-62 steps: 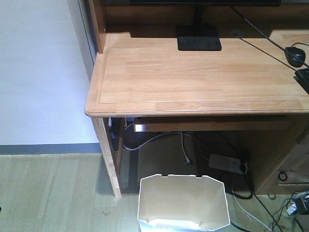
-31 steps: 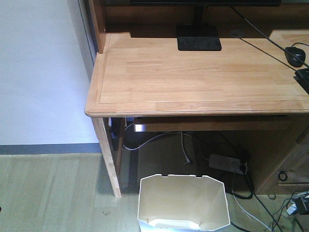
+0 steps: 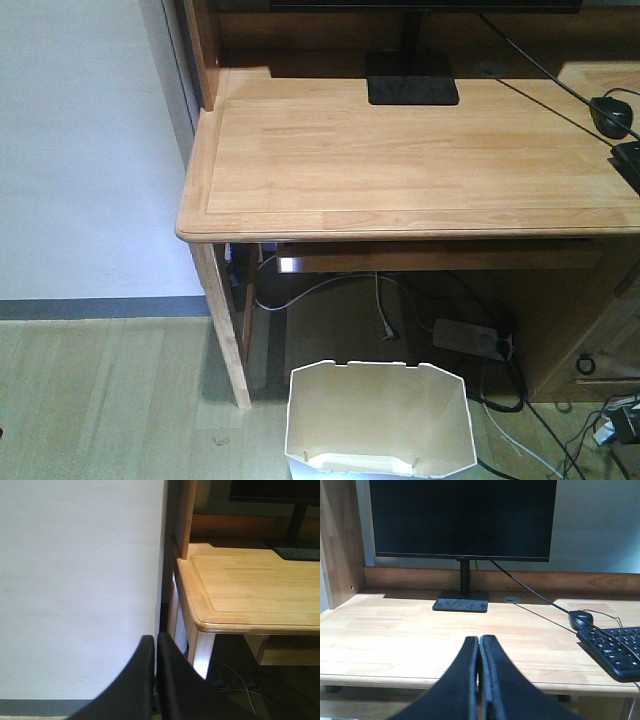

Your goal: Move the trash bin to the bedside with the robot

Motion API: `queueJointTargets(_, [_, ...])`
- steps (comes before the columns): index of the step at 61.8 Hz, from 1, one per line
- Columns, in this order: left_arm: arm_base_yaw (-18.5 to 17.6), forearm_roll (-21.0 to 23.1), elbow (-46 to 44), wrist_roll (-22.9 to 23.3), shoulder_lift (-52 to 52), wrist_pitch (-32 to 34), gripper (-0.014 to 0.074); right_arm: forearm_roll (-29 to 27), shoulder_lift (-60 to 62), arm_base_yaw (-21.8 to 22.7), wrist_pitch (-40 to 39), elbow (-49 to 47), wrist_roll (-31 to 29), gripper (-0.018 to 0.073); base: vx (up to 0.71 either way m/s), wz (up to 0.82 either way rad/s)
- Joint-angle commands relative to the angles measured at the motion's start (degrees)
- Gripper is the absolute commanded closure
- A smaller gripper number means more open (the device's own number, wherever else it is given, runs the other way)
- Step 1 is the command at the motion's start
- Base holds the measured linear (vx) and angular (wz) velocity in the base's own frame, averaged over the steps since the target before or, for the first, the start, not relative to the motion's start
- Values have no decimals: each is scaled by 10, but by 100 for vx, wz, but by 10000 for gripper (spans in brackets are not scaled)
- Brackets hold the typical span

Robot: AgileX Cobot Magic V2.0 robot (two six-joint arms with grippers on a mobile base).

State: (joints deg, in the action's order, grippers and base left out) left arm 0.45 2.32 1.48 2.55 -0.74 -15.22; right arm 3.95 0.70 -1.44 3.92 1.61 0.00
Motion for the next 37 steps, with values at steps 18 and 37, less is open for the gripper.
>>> queueJointTargets(18, [0,2,7,3,-8,40,602,8,-1,1,-107,-45,-16,568,0,0])
queueJointTargets(37, [0,2,7,3,-8,40,602,7,-145,1,-51,-168,-7,568,0,0])
